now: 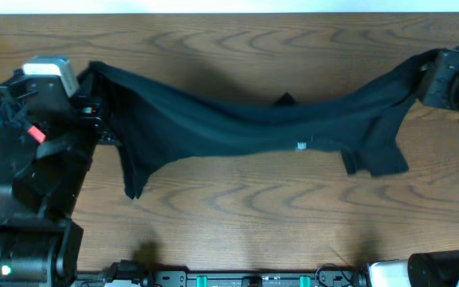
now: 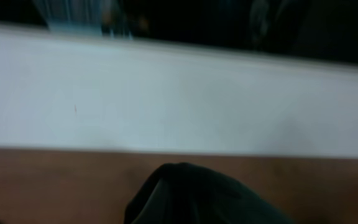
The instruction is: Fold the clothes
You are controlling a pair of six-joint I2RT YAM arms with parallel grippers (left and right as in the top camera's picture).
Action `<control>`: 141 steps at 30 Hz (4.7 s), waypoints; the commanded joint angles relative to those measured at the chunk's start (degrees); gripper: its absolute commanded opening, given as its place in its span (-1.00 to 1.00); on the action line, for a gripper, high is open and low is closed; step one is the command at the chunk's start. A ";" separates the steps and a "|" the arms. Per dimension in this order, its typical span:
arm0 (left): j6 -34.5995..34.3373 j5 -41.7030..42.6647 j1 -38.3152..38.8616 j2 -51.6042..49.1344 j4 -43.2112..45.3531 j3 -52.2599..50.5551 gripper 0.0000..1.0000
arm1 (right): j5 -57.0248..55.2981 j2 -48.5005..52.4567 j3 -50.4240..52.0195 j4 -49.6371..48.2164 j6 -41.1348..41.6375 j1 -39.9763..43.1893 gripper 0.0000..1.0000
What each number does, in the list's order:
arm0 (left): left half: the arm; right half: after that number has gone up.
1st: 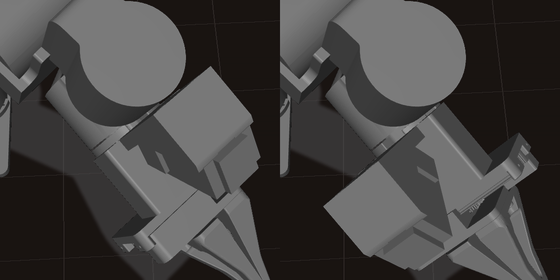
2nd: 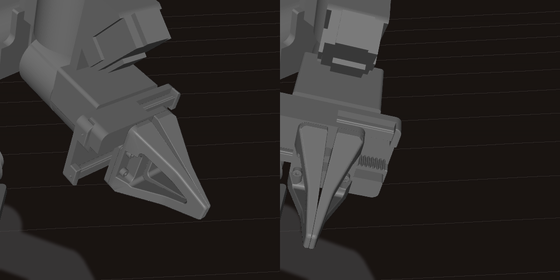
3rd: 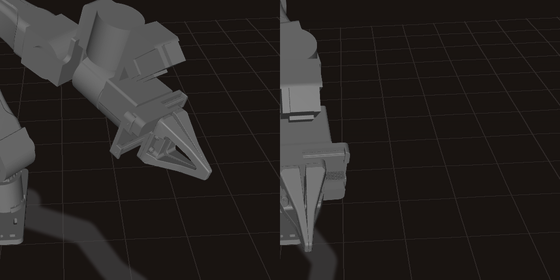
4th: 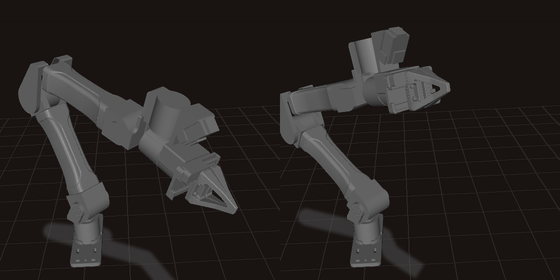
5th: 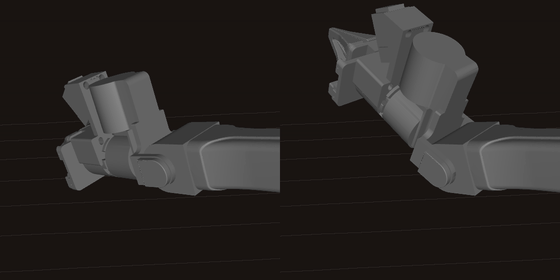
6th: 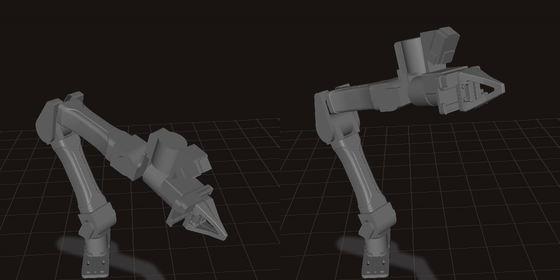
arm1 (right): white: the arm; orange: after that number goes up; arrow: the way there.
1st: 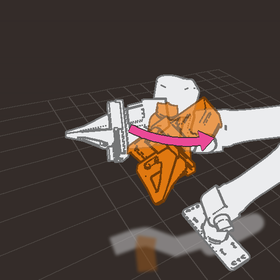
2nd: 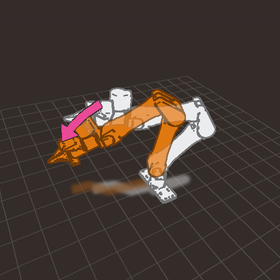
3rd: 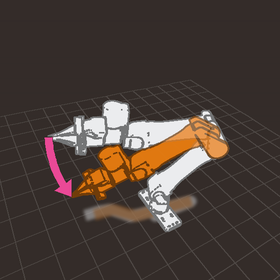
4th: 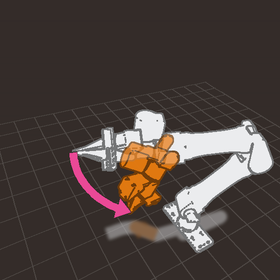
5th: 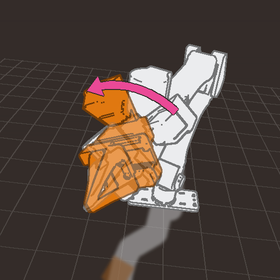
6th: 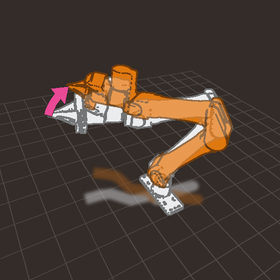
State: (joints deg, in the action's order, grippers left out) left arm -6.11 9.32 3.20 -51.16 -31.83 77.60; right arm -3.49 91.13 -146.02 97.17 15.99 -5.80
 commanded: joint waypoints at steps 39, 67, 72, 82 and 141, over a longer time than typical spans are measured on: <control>6.27 -5.90 -0.31 -32.39 21.31 19.28 -0.88 | -13.86 22.10 -11.63 -37.48 -6.47 3.93 -0.97; 1.31 4.59 -0.24 -34.93 -12.79 19.28 -0.88 | 2.45 24.61 7.74 -6.27 -3.63 1.53 -0.97; 1.31 4.59 -0.24 -30.62 -22.23 19.28 -0.88 | 2.49 23.45 7.74 -3.39 -3.06 1.18 -0.97; 0.57 4.63 -0.24 -31.17 -35.17 14.88 -0.88 | 10.27 22.47 12.26 0.15 -4.09 0.90 -0.97; -19.30 22.23 -0.24 -31.56 -24.41 -35.95 -0.88 | 4.98 22.47 76.48 -33.55 11.67 7.50 -0.97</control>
State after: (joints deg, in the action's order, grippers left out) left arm -24.25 26.26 3.20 -82.63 -56.10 43.83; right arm 4.03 114.08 -70.26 65.06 25.78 0.32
